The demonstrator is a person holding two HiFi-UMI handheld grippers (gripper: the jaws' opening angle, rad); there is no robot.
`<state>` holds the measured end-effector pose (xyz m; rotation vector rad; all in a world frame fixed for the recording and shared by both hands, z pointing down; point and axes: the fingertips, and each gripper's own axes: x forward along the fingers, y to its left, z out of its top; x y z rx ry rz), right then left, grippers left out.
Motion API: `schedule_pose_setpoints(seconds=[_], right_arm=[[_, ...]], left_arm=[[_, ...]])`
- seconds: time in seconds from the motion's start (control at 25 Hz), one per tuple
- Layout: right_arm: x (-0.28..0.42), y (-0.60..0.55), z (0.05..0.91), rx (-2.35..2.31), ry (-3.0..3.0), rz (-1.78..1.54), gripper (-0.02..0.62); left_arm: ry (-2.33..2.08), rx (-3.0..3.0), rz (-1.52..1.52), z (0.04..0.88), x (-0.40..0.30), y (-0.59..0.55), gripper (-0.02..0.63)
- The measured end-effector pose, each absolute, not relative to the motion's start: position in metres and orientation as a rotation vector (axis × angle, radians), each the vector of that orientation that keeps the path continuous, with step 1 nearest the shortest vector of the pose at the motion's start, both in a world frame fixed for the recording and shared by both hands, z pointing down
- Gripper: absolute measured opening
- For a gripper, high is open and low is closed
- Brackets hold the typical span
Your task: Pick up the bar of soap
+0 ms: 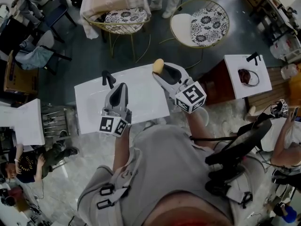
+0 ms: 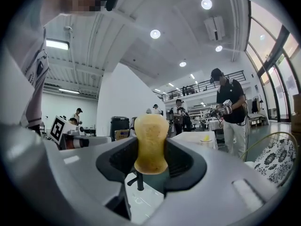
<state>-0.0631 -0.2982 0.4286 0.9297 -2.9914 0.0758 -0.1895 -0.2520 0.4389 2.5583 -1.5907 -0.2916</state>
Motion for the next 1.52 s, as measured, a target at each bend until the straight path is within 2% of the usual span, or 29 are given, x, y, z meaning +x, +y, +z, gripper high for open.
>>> schedule_pose_setpoints(seconds=[1.52], right_arm=[[-0.0652,-0.298,0.4371,0.933,-2.977,0.079,0.181]], left_arm=[[-1.564,2.56,-0.299,0.4423,-0.1843,-0.252,-0.008]])
